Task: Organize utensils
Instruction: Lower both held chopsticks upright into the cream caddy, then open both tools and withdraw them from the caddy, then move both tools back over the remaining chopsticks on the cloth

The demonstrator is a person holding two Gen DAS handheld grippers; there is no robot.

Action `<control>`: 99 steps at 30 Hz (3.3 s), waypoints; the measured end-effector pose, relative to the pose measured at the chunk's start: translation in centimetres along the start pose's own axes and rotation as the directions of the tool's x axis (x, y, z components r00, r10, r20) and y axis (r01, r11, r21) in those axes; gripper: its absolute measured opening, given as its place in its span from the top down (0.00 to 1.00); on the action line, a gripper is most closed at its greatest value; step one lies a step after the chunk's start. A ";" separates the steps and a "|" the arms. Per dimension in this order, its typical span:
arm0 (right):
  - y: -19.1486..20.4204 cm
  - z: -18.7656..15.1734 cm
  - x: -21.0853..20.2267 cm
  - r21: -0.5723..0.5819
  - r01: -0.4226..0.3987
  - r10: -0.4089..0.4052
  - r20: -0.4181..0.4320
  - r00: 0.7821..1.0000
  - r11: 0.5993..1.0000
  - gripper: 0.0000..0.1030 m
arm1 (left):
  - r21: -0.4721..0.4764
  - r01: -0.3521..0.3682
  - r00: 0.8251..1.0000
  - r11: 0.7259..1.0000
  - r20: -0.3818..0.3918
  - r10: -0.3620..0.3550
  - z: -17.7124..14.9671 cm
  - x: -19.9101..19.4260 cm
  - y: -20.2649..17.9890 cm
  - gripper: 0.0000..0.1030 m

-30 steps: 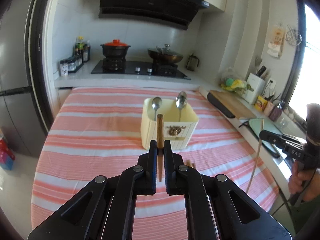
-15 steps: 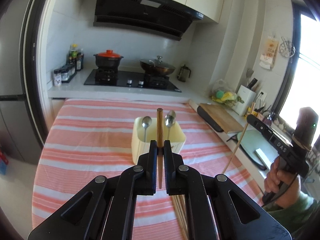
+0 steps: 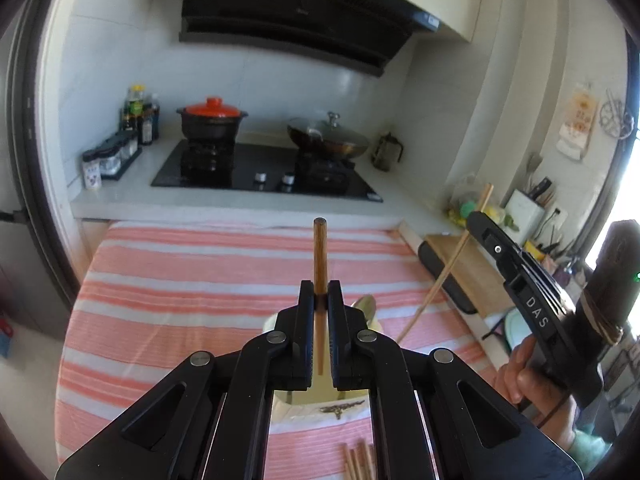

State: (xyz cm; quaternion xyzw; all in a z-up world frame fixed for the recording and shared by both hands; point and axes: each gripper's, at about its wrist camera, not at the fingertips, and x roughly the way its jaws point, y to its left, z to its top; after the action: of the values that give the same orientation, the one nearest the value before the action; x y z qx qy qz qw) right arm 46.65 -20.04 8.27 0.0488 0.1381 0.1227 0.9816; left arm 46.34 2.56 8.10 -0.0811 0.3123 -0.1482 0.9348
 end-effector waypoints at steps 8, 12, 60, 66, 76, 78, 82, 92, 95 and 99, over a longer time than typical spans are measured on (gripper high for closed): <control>-1.5 -8.3 9.6 0.109 -0.062 0.100 -0.398 0.912 0.992 0.93 | 0.083 -0.034 0.969 0.996 -0.242 0.054 -2.4 10.1 -1.0 0.96; -1.6 -10.2 11.5 0.089 -0.060 0.096 -0.485 0.869 0.994 0.90 | 0.099 -0.049 0.959 0.994 -0.273 0.074 -3.1 12.0 -1.4 0.95; 4.8 -24.7 -26.6 -0.150 0.110 -0.170 -0.490 0.855 0.983 0.19 | 0.083 -0.184 0.981 0.979 -0.040 0.188 -30.9 -14.8 -3.1 0.01; 4.4 -24.6 -26.9 -0.127 0.137 -0.182 -0.483 0.857 0.982 0.16 | 0.068 -0.069 0.997 0.995 -0.041 0.072 -31.0 -15.3 -3.7 0.01; 5.7 -25.2 -26.5 -0.148 0.107 -0.168 -0.493 0.854 0.983 0.12 | 0.039 -0.111 0.991 0.993 -0.076 0.113 -31.2 -14.6 -3.2 0.01; 5.8 -25.3 -26.3 -0.140 0.094 -0.152 -0.497 0.854 0.986 0.08 | 0.031 -0.126 0.988 0.992 -0.089 0.128 -31.5 -14.3 -2.8 0.01; 6.2 -25.4 -26.0 -0.139 0.076 -0.136 -0.499 0.856 0.987 0.08 | 0.016 -0.152 0.983 0.988 -0.103 0.152 -31.9 -14.0 -2.1 0.01; 6.7 -25.7 -25.5 -0.145 0.062 -0.129 -0.511 0.850 0.987 0.08 | -0.026 -0.177 0.979 0.984 -0.105 0.173 -31.8 -14.0 -1.1 0.01; 7.0 -25.9 -25.3 -0.144 0.051 -0.119 -0.517 0.848 0.988 0.08 | -0.032 -0.185 0.978 0.982 -0.108 0.181 -31.7 -13.9 -0.8 0.01; 7.2 -26.0 -25.3 -0.132 0.040 -0.104 -0.525 0.844 0.990 0.08 | -0.052 -0.189 0.975 0.981 -0.128 0.181 -32.0 -13.4 -0.5 0.01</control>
State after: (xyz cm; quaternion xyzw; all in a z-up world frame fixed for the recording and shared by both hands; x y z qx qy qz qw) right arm 14.10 -17.90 -9.18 -0.0491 0.3983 0.1023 0.9102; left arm 16.59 4.56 -9.61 -0.0723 0.3800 -0.0554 0.9205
